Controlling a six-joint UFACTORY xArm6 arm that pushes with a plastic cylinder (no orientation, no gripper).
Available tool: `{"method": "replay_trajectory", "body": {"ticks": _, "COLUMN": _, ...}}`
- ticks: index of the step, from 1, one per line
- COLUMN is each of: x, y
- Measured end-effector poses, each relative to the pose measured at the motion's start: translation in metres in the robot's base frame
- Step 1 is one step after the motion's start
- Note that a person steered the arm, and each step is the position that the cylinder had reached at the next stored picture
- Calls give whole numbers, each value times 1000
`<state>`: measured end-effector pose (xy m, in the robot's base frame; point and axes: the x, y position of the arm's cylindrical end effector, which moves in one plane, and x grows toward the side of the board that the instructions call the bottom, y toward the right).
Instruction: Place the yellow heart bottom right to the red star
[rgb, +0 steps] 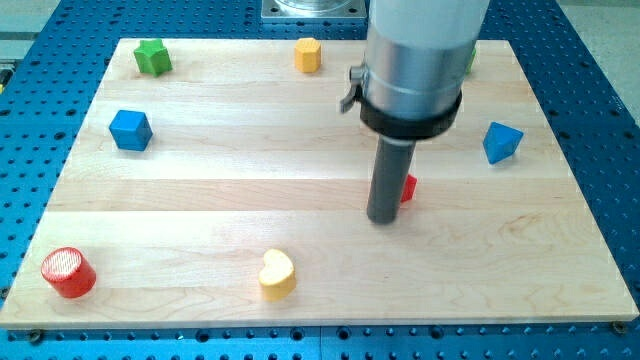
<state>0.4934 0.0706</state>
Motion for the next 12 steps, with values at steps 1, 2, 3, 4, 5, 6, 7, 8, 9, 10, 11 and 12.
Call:
{"method": "replay_trajectory", "body": {"ticks": 1, "x": -40, "y": -106}}
{"method": "replay_trajectory", "body": {"ticks": 2, "x": -5, "y": -193}}
{"method": "replay_trajectory", "body": {"ticks": 3, "x": 64, "y": -194}}
{"method": "replay_trajectory", "body": {"ticks": 4, "x": 97, "y": -173}}
{"method": "replay_trajectory", "body": {"ticks": 5, "x": 97, "y": -121}}
{"method": "replay_trajectory", "body": {"ticks": 6, "x": 97, "y": -62}}
{"method": "replay_trajectory", "body": {"ticks": 7, "x": 93, "y": -14}}
{"method": "replay_trajectory", "body": {"ticks": 8, "x": 78, "y": -31}}
{"method": "replay_trajectory", "body": {"ticks": 9, "x": 115, "y": -50}}
{"method": "replay_trajectory", "body": {"ticks": 10, "x": 126, "y": -49}}
{"method": "replay_trajectory", "body": {"ticks": 11, "x": 125, "y": -19}}
{"method": "replay_trajectory", "body": {"ticks": 12, "x": 125, "y": 62}}
